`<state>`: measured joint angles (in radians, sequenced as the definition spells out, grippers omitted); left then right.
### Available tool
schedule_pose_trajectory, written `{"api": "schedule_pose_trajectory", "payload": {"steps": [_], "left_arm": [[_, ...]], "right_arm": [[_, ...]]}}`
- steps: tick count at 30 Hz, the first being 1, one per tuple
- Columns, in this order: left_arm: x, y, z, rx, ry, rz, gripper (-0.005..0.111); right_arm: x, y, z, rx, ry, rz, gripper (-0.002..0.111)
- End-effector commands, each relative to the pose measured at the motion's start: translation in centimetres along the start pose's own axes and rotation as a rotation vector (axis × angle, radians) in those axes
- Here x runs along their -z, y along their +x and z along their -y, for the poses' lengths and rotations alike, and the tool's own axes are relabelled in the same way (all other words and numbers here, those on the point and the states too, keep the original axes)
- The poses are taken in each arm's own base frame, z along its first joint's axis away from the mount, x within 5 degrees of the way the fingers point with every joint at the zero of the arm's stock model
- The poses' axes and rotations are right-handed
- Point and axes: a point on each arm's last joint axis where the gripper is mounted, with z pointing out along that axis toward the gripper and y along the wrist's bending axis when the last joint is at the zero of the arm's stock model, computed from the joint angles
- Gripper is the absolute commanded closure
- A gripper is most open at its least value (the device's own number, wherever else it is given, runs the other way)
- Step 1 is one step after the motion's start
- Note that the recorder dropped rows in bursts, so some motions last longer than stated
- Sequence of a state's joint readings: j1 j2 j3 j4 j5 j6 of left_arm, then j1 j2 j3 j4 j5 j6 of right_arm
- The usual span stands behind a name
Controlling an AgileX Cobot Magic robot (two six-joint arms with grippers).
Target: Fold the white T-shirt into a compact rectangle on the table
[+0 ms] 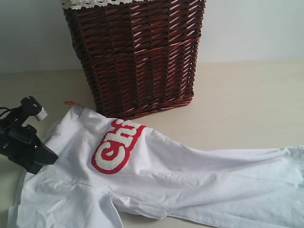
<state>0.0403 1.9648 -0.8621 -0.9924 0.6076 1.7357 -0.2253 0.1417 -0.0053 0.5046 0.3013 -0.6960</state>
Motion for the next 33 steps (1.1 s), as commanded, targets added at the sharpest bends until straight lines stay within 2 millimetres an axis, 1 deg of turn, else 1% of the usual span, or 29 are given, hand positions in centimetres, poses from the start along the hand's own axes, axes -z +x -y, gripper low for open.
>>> {"api": "schedule_pose_trajectory", "payload": {"steps": [1, 4, 8, 10, 12, 15, 17, 19, 20, 23, 25, 27, 29, 32, 33], "left_arm": [[-0.3, 3.0, 0.2, -0.1, -0.101, -0.171, 0.107], [1.0, 2.8, 0.7, -0.136, -0.163, -0.159, 0.107], [3.3, 1.6, 1.3, -0.206, -0.218, -0.111, 0.107], [4.2, 0.9, 1.5, -0.2, -0.239, -0.072, 0.107], [5.3, 0.0, 1.9, -0.149, -0.259, -0.002, 0.107], [7.8, -1.6, 3.3, -0.119, -0.261, 0.117, 0.107], [9.6, -2.3, 5.3, -0.159, -0.171, 0.163, 0.107], [10.5, -1.9, 7.6, -0.277, -0.012, 0.119, 0.107], [10.8, -1.2, 9.0, -0.343, 0.115, 0.076, 0.107], [10.8, 1.1, 11.7, -0.476, 0.376, -0.01, 0.107], [10.5, 1.9, 12.3, -0.515, 0.409, -0.017, 0.105], [10.2, 2.5, 12.9, -0.532, 0.432, -0.009, 0.099], [9.7, 3.0, 13.0, -0.57, 0.41, -0.007, 0.09], [8.3, 3.7, 12.4, -0.68, 0.265, -0.03, 0.077], [7.9, 4.0, 12.2, -0.703, 0.214, -0.044, 0.074]], "right_arm": [[0.0, 0.2, -0.1, 0.006, -0.008, -0.006, 0.108], [0.0, 0.2, -0.1, 0.006, -0.008, -0.006, 0.108], [0.0, 0.2, -0.1, 0.006, -0.008, -0.006, 0.108], [0.0, 0.2, -0.1, 0.006, -0.008, -0.006, 0.108], [0.0, 0.2, -0.1, 0.006, -0.008, -0.006, 0.108], [0.0, 0.2, -0.1, 0.006, -0.008, -0.006, 0.108], [0.0, 0.2, -0.1, 0.006, -0.008, -0.006, 0.108], [0.0, 0.2, -0.1, 0.006, -0.008, -0.006, 0.108], [0.0, 0.2, -0.1, 0.006, -0.008, -0.006, 0.108], [0.0, 0.2, -0.1, 0.006, -0.008, -0.006, 0.108], [0.0, 0.2, -0.1, 0.006, -0.008, -0.006, 0.108], [0.0, 0.2, -0.1, 0.006, -0.008, -0.006, 0.108], [0.0, 0.2, -0.1, 0.004, -0.008, -0.006, 0.108], [0.0, 0.2, -0.1, 0.004, -0.008, -0.006, 0.108], [0.0, 0.2, -0.1, 0.004, -0.008, -0.006, 0.108]]}}
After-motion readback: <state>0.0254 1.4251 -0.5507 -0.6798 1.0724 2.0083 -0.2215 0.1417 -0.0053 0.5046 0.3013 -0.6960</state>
